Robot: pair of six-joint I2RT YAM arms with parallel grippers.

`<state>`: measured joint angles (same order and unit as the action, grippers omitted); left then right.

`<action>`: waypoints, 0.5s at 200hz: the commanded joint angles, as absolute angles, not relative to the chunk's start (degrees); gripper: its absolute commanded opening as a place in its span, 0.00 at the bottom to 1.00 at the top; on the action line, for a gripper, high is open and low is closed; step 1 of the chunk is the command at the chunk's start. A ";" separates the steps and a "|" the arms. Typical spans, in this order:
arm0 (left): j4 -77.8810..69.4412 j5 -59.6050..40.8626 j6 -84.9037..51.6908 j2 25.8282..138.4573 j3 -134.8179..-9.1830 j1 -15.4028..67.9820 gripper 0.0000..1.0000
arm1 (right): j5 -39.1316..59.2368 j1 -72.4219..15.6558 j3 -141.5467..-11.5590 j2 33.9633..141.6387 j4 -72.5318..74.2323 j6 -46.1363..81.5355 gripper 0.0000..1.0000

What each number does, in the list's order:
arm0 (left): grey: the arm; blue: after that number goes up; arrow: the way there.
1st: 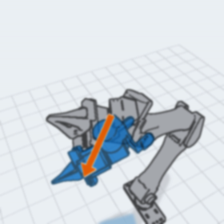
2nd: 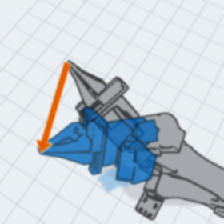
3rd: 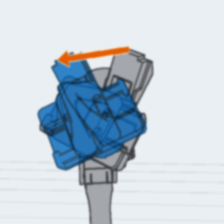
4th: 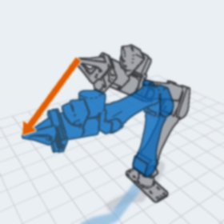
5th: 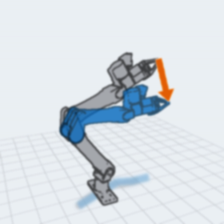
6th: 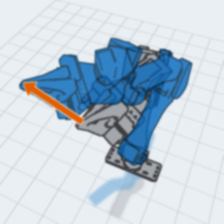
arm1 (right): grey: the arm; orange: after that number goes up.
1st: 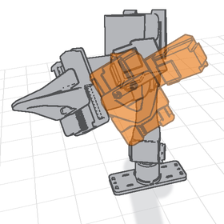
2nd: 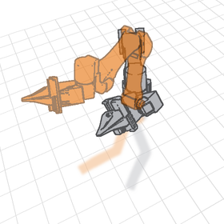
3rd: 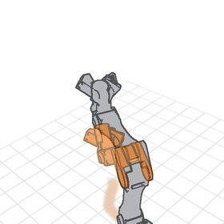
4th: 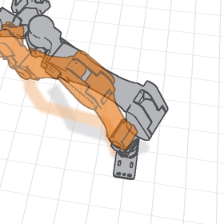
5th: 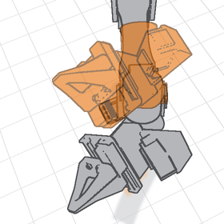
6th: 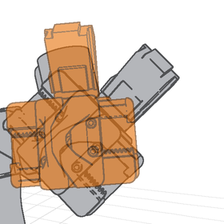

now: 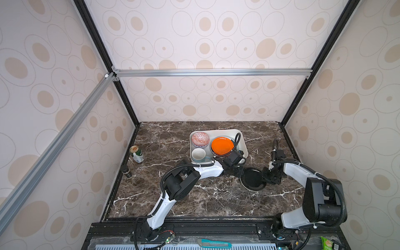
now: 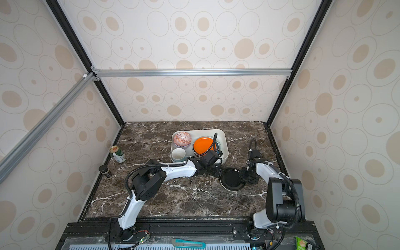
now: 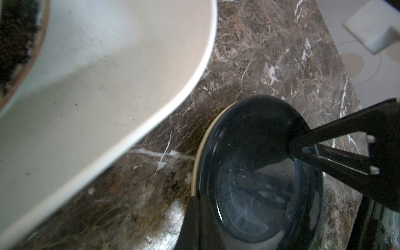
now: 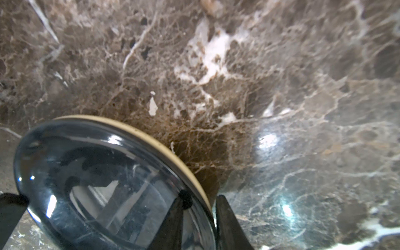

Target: Place the mixed dishes into the plastic bin

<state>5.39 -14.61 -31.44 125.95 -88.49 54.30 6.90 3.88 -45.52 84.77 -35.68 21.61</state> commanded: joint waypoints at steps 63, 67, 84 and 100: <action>9.68 -11.75 -29.83 119.63 -81.46 54.49 0.00 | 10.56 -1.28 -45.69 83.50 -34.98 24.68 0.24; 9.66 -11.65 -29.88 119.25 -80.98 54.45 0.00 | 10.47 -2.08 -45.76 83.50 -35.11 24.99 0.25; 9.37 -11.21 -29.95 117.35 -78.81 54.45 0.00 | 9.83 -4.55 -46.16 83.33 -35.30 25.96 0.27; 8.91 -10.71 -30.14 115.33 -76.39 54.49 0.00 | 9.21 -6.61 -46.62 83.11 -35.68 26.60 0.30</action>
